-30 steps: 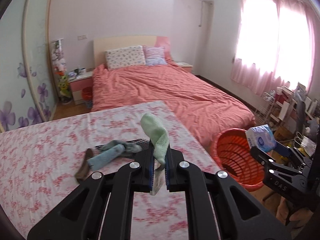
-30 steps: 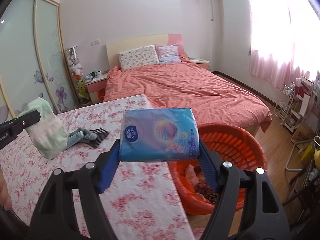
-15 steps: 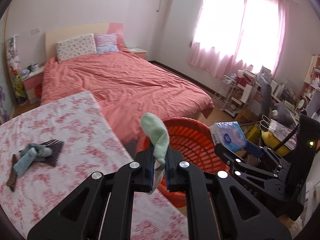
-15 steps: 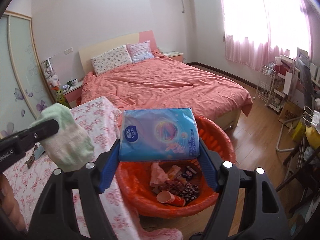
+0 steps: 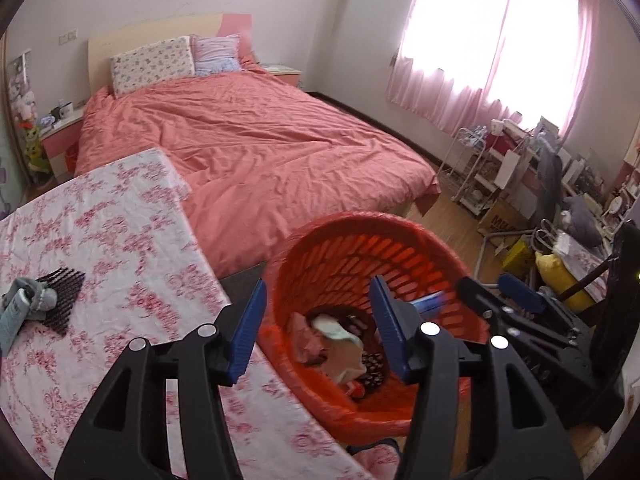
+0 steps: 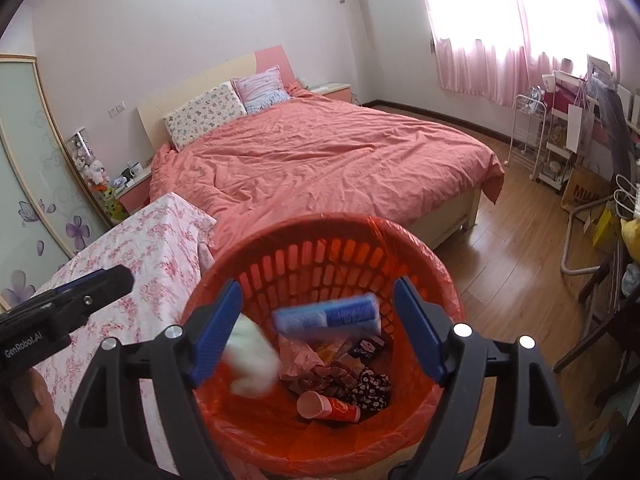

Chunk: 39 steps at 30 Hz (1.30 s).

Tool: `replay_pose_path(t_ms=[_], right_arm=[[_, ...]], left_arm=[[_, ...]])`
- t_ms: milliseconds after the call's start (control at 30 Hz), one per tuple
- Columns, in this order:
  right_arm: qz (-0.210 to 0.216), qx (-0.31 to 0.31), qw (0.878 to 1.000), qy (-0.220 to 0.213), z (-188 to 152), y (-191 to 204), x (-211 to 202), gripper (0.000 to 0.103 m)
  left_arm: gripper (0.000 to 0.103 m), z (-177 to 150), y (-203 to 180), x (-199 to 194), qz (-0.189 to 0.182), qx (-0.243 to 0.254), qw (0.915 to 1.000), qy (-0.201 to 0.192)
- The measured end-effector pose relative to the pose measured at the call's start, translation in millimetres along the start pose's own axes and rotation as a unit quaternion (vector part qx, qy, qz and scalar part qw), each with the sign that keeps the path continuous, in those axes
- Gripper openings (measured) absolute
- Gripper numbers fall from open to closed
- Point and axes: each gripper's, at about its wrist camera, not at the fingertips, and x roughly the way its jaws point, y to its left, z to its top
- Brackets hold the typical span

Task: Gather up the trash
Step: 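Carry the sock and tissue pack over the basket and open both tools, then grasp the brown slotted clip with the left tool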

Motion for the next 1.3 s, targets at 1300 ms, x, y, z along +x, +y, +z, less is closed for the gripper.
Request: replay_pose_path(t_ms=[1300], right_arm=[[0.064, -0.17, 0.98, 0.078, -67, 216, 25, 0.079]], left_arm=[[0.034, -89, 294, -77, 0.286, -0.151, 0.945, 0.048]])
